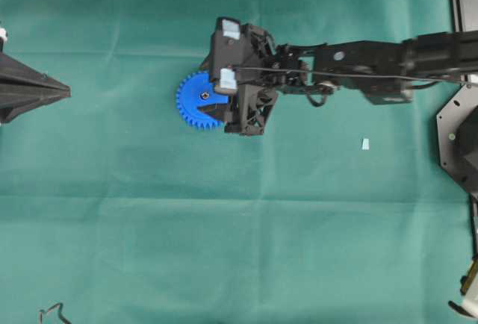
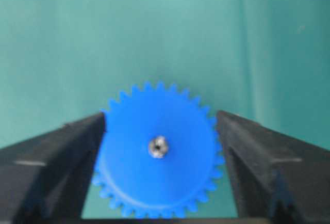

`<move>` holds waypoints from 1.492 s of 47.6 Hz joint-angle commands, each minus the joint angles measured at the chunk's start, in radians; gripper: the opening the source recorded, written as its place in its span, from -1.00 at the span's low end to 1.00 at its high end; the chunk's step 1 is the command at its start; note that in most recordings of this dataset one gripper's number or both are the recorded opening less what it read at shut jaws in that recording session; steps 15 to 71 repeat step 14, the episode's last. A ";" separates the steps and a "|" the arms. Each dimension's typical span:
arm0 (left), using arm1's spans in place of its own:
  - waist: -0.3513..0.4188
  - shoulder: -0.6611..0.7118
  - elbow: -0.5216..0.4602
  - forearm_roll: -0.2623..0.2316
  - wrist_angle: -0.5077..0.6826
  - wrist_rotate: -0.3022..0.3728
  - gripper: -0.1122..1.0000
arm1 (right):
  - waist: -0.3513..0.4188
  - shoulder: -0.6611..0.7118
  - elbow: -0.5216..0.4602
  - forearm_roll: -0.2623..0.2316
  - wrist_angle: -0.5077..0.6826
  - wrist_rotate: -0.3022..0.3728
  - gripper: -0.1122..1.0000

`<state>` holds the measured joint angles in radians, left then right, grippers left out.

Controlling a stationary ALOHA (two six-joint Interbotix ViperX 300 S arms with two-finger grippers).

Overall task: Insert the shaft into the center hole of the gear.
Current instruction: 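Open the right gripper to release the shaft in the gear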

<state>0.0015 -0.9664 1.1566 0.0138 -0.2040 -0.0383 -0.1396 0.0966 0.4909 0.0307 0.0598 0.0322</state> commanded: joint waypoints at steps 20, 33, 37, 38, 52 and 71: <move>-0.002 0.009 -0.028 0.003 -0.005 -0.002 -0.80 | 0.000 -0.256 0.069 -0.011 0.034 -0.002 0.74; -0.002 0.009 -0.028 0.003 -0.005 -0.002 -0.80 | 0.000 -0.256 0.069 -0.011 0.034 -0.002 0.74; -0.002 0.009 -0.028 0.003 -0.005 -0.002 -0.80 | 0.000 -0.256 0.069 -0.011 0.034 -0.002 0.74; -0.002 0.009 -0.028 0.003 -0.005 -0.002 -0.80 | 0.000 -0.256 0.069 -0.011 0.034 -0.002 0.74; -0.002 0.009 -0.028 0.003 -0.005 -0.002 -0.80 | 0.000 -0.256 0.069 -0.011 0.034 -0.002 0.74; -0.002 0.009 -0.028 0.003 -0.005 -0.002 -0.80 | 0.000 -0.256 0.069 -0.011 0.034 -0.002 0.74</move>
